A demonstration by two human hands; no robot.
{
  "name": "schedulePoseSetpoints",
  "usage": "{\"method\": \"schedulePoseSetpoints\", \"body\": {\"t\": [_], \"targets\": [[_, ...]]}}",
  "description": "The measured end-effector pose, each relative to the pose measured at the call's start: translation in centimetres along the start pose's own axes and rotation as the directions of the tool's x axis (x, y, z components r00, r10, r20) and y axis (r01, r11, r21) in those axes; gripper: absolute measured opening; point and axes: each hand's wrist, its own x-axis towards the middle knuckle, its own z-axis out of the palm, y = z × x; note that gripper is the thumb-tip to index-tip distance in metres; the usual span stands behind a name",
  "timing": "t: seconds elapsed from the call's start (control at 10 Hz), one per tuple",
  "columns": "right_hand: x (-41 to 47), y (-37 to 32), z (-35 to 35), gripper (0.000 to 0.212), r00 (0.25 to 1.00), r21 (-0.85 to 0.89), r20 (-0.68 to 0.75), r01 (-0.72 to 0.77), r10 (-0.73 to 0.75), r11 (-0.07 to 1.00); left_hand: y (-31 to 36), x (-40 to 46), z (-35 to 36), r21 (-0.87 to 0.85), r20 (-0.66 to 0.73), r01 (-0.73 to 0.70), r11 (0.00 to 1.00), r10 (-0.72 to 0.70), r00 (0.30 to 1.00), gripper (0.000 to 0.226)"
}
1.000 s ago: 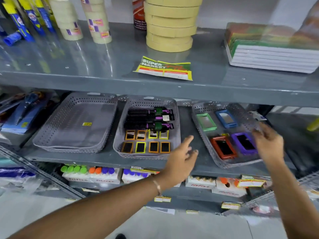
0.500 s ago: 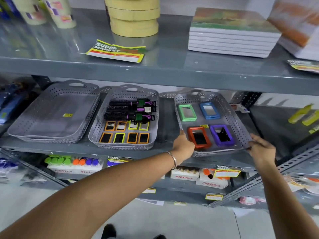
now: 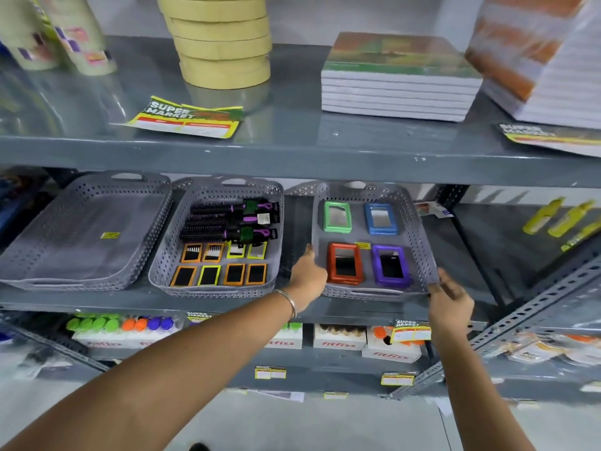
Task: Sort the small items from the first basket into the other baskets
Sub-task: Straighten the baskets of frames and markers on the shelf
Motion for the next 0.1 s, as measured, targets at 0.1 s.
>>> {"method": "schedulePoseSetpoints", "body": {"t": [0.1], "targets": [[-1.73,-0.82,0.02,0.043,1.000,-0.014,-0.022,0.007,-0.007,1.000,0.92,-2.19,-0.64,0.068,-0.016,-0.037,0.997,0.038,0.999,0.068]]}}
